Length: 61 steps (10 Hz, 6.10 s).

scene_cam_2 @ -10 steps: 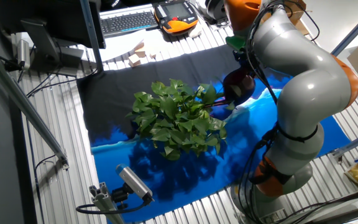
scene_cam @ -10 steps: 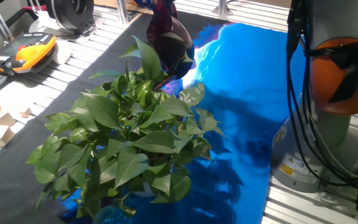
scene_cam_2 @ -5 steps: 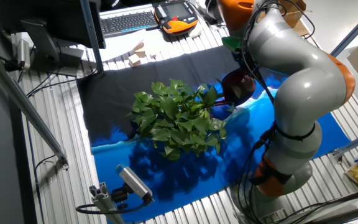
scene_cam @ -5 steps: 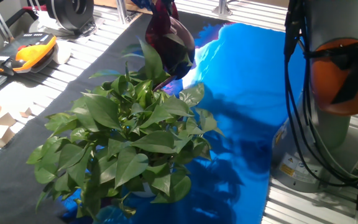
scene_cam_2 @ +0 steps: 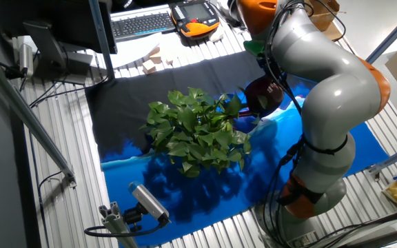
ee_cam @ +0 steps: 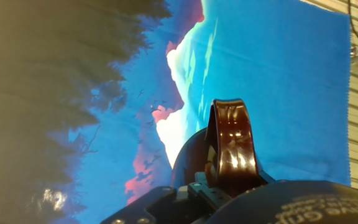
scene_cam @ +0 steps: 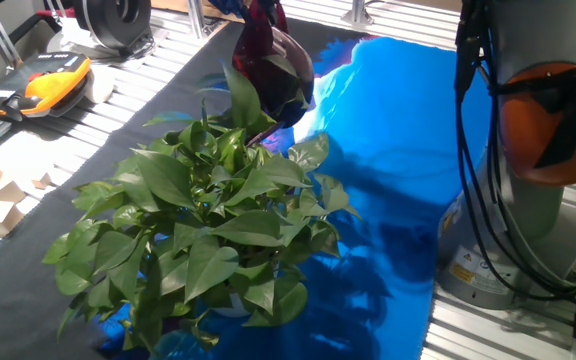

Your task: Water the plant

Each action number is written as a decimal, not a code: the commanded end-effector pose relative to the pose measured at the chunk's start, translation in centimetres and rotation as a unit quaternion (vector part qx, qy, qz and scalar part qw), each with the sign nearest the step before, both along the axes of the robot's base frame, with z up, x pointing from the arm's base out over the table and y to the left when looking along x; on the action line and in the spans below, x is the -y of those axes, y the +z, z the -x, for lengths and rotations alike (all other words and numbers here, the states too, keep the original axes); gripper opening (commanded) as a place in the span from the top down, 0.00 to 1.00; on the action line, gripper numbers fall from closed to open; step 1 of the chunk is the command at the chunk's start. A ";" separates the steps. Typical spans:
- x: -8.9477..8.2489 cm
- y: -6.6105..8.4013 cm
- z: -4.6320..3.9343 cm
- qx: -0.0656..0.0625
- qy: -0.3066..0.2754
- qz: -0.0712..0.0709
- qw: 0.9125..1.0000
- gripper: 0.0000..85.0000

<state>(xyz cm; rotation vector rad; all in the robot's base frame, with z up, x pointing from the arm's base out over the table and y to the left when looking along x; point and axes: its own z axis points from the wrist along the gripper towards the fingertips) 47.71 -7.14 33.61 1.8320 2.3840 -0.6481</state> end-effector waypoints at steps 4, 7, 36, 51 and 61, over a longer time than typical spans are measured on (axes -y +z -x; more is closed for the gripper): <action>-0.1 0.0 0.08 -0.002 -0.006 0.006 1.000 1.00; -0.1 0.0 0.09 -0.003 -0.007 0.006 1.000 1.00; 3.4 -2.6 -3.48 0.047 0.189 -0.146 0.970 1.00; 2.6 -11.2 -8.87 0.005 0.342 -0.197 0.919 1.00; 0.6 -17.8 -6.64 0.001 0.374 -0.198 0.906 1.00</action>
